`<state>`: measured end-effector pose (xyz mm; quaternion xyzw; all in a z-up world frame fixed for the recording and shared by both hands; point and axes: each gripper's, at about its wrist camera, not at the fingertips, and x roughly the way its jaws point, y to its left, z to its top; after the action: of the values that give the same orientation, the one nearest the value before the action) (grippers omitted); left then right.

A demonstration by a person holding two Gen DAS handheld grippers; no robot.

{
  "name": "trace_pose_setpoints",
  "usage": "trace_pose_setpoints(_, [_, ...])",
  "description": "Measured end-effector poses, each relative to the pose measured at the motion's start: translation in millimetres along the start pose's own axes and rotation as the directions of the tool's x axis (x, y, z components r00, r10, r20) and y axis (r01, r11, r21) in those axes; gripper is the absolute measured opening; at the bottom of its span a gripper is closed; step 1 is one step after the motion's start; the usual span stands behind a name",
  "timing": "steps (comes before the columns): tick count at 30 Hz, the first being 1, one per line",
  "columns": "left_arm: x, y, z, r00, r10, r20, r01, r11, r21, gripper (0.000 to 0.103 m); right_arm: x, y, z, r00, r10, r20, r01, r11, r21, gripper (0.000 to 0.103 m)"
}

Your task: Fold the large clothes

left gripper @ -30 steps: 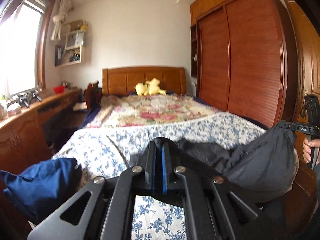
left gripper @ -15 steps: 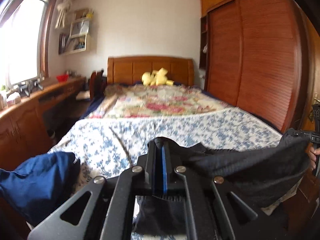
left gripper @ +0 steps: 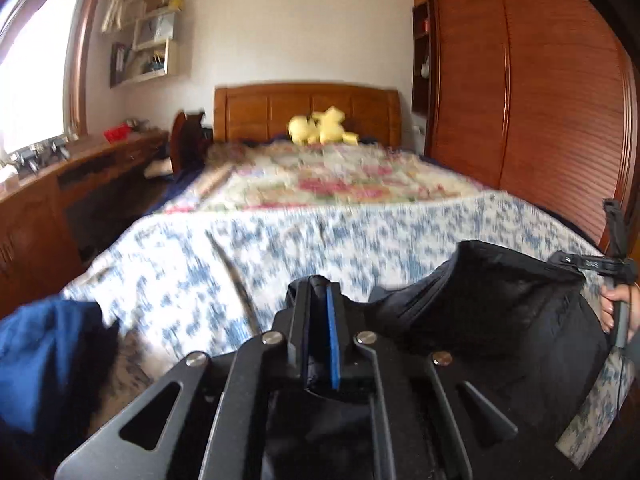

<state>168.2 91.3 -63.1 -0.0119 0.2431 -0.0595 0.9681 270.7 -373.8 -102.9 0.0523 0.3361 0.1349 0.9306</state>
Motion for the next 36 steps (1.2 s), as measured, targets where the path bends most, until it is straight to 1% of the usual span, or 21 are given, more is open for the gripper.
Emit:
trace_pose_setpoints(2, [6.5,-1.2,-14.6,1.0,-0.019,-0.02,0.019,1.0,-0.011,0.007,16.8,-1.7,-9.6,0.999,-0.017,-0.038,0.018,1.0,0.026,0.008])
trace_pose_setpoints(3, [5.8,-3.8,-20.0,1.0,-0.022,-0.018,0.022,1.0,-0.007,0.007,18.5,-0.8,-13.1,0.999,-0.019,-0.04,0.02,0.999,0.029,0.009])
trace_pose_setpoints(5, [2.6,-8.1,-24.1,1.0,-0.024,-0.009,0.024,1.0,0.005,0.007,19.0,4.2,-18.4,0.999,-0.035,-0.035,0.035,0.999,0.002,0.01])
trace_pose_setpoints(8, [-4.0,-7.3,-16.3,0.999,-0.031,0.014,0.031,1.0,-0.002,0.007,15.1,5.9,-20.2,0.998,-0.048,-0.038,0.048,0.999,-0.007,0.012])
trace_pose_setpoints(11, [-9.3,-2.7,0.9,0.998,-0.033,0.054,0.034,0.999,-0.017,0.007,7.7,13.2,-18.3,0.997,-0.074,-0.033,0.072,0.997,-0.04,0.017])
trace_pose_setpoints(13, [-11.7,2.0,8.4,0.996,-0.054,0.067,0.056,0.998,-0.04,0.008,2.2,22.8,-15.6,0.995,-0.094,-0.038,0.091,0.993,-0.081,0.021])
trace_pose_setpoints(15, [-14.3,4.7,13.2,0.995,-0.056,0.088,0.061,0.996,-0.058,0.009,-3.8,34.4,-13.2,0.992,-0.117,-0.04,0.111,0.985,-0.131,0.026])
trace_pose_setpoints(17, [-14.2,5.1,14.8,0.994,-0.052,0.094,0.058,0.996,-0.065,0.012,-8.1,43.1,-10.0,0.988,-0.15,-0.037,0.141,0.975,-0.17,0.034])
trace_pose_setpoints(18, [-13.0,4.7,14.6,0.995,-0.049,0.091,0.055,0.997,-0.059,0.013,-10.1,45.5,-8.8,0.986,-0.165,-0.031,0.156,0.971,-0.183,0.043])
trace_pose_setpoints(19, [-13.2,4.3,13.4,0.994,-0.052,0.094,0.057,0.997,-0.052,0.015,-12.9,48.7,-7.1,0.983,-0.181,-0.019,0.174,0.964,-0.2,0.047])
trace_pose_setpoints(21, [-13.7,6.4,9.3,0.993,-0.057,0.1,0.061,0.997,-0.041,0.019,-17.0,52.6,-4.0,0.98,-0.197,-0.007,0.191,0.959,-0.21,0.048])
trace_pose_setpoints(24, [-9.4,9.9,4.9,0.993,-0.059,0.099,0.062,0.998,-0.032,0.022,-16.0,60.4,-3.6,0.981,-0.194,-0.021,0.185,0.957,-0.225,0.05])
trace_pose_setpoints(27, [-1.3,16.2,1.8,0.994,-0.072,0.077,0.076,0.996,-0.05,0.023,-6.7,74.2,-5.6,0.982,-0.182,-0.053,0.162,0.951,-0.262,0.05])
trace_pose_setpoints(30, [-0.5,19.7,-0.3,0.994,-0.082,0.074,0.086,0.995,-0.058,0.027,3.2,87.0,-7.4,0.981,-0.178,-0.072,0.15,0.946,-0.286,0.05])
trace_pose_setpoints(33, [-2.6,23.1,0.3,0.993,-0.091,0.08,0.096,0.993,-0.067,0.031,11.5,104.4,-4.7,0.986,-0.148,-0.075,0.119,0.947,-0.299,0.05])
trace_pose_setpoints(34, [-2.9,23.9,0.4,0.992,-0.092,0.081,0.098,0.993,-0.069,0.033,14.4,111.0,-2.7,0.988,-0.132,-0.078,0.103,0.947,-0.304,0.05])
trace_pose_setpoints(36, [-3.4,25.9,0.3,0.992,-0.092,0.081,0.097,0.993,-0.068,0.035,22.7,127.3,0.5,0.991,-0.097,-0.093,0.063,0.946,-0.319,0.05])
